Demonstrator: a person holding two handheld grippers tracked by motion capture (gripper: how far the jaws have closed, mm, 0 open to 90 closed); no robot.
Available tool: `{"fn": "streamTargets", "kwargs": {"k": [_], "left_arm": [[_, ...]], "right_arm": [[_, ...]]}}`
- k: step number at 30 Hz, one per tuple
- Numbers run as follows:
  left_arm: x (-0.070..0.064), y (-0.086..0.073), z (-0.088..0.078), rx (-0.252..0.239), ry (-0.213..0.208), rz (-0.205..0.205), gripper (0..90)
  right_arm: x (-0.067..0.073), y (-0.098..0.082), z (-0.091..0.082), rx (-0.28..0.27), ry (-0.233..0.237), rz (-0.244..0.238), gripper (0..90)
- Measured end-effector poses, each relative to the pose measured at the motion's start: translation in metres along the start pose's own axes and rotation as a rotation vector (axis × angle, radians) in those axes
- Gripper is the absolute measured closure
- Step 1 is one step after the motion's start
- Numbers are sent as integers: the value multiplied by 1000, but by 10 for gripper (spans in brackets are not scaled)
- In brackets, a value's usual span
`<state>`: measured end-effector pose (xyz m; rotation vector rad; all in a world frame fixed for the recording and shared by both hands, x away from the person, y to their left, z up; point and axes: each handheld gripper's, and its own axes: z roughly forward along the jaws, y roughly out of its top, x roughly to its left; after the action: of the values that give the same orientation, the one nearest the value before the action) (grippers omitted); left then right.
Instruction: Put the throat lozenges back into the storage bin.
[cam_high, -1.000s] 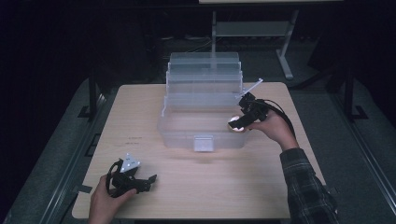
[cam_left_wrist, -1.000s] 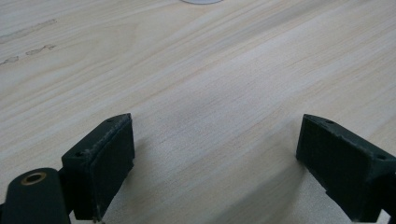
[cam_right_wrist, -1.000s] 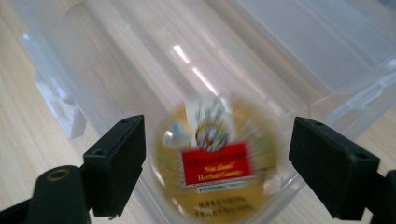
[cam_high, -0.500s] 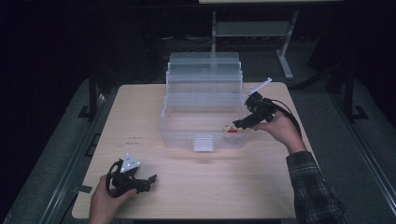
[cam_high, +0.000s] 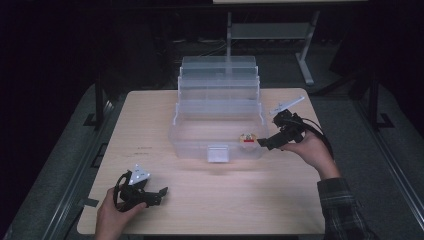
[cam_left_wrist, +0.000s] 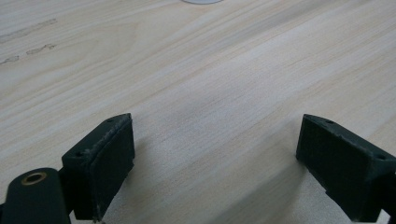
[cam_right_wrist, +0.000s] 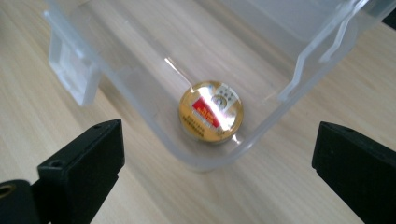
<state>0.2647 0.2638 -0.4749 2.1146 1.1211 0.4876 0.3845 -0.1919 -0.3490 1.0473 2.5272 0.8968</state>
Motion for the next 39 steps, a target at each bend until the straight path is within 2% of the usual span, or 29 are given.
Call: {"fn": "streamTargets", "kwargs": {"k": [8, 14, 18, 39], "left_arm": [[0, 0, 0, 0, 0, 0, 106], [0, 0, 0, 0, 0, 0, 106], [0, 0, 0, 0, 0, 0, 106], [0, 0, 0, -3, 0, 0, 106]], "right_arm": [[5, -26, 3, 24, -5, 10, 21], [7, -41, 6, 23, -6, 36, 20], [10, -54, 8, 28, 1, 37, 12], [24, -106, 11, 27, -50, 59, 0]]}}
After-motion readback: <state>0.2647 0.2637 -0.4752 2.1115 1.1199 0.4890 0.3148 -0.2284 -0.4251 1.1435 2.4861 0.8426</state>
